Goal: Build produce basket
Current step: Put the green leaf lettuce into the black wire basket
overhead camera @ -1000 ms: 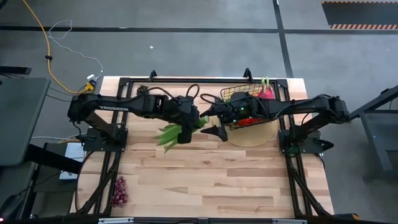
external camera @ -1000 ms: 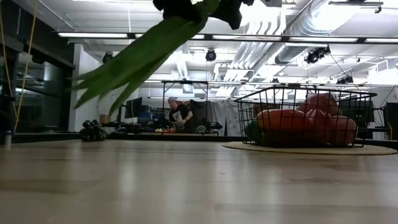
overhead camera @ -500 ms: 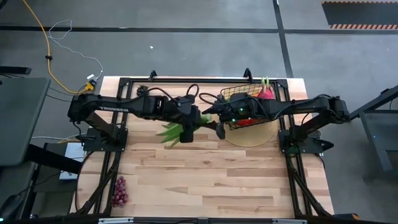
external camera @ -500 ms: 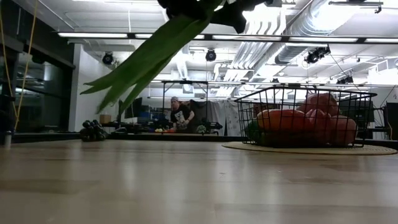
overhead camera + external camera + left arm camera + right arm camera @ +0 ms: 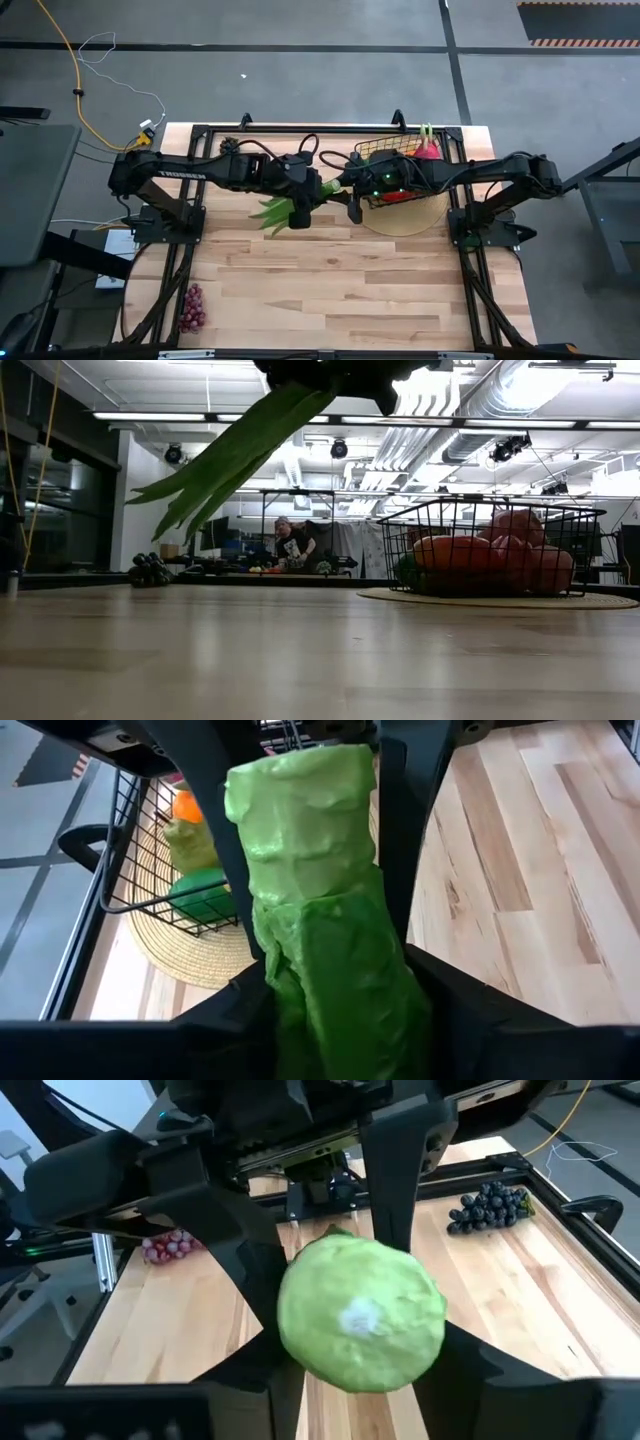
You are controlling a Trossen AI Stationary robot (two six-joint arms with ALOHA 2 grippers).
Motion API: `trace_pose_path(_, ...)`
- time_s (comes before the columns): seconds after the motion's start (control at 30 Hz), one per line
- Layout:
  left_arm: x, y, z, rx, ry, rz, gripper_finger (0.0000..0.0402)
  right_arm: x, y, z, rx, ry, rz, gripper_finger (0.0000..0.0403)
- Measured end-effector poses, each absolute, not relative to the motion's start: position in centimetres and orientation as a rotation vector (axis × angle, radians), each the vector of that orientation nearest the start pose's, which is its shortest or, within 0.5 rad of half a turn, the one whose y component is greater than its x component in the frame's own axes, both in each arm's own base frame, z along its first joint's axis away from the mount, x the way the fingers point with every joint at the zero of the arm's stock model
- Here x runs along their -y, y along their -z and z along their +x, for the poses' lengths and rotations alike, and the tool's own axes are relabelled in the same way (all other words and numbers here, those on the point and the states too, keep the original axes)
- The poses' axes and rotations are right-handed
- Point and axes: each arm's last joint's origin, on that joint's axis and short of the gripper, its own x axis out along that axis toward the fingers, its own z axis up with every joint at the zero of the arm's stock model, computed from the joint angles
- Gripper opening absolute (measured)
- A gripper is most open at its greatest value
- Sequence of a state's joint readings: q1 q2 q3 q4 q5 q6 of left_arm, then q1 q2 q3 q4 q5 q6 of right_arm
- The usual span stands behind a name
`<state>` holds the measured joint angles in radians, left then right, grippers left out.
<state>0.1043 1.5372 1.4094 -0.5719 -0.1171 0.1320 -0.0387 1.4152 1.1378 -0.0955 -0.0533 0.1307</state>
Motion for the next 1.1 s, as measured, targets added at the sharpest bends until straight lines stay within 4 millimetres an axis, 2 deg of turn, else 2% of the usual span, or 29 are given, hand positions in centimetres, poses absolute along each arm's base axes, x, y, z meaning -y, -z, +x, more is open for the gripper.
trace_pose_path(0.17, -3.8, -33.3, 33.3, -0.714, -0.181, 0.089, 0.0177, 1.1, -32.0, 32.1, -0.370, 0.006, 0.147, 0.0135)
trace_pose_path(0.33, -4.1, -33.4, 33.0, -0.725, -0.200, 0.057, 0.0213, 1.1, -32.3, 31.6, -0.379, 0.003, 0.144, 0.0133)
trace_pose_path(0.5, -4.9, -34.1, 31.1, -0.774, -0.235, 0.027, 0.0252, 1.1, -33.3, 29.6, -0.420, 0.024, 0.124, 0.0132)
trace_pose_path(0.6, -5.4, -35.3, 29.8, -0.745, -0.265, 0.022, 0.0266, 1.2, -34.1, 28.0, -0.441, 0.068, 0.096, 0.0132)
trace_pose_path(0.73, -6.0, -37.7, 26.9, -0.683, -0.310, 0.010, 0.0270, 1.4, -35.3, 25.1, -0.479, 0.098, 0.092, 0.0132)
trace_pose_path(0.9, -6.3, -41.2, 22.0, -0.531, -0.388, -0.050, 0.0269, 2.2, -37.1, 19.8, -0.503, 0.247, 0.086, 0.0132)
trace_pose_path(1.0, -6.0, -43.2, 18.9, -0.409, -0.448, -0.087, 0.0270, 2.6, -38.4, 16.5, -0.433, 0.343, 0.093, 0.0132)
trace_pose_path(1.1, -5.5, -44.8, 16.6, -0.294, -0.490, -0.112, 0.0270, 2.8, -38.9, 13.3, -0.321, 0.414, 0.108, 0.0133)
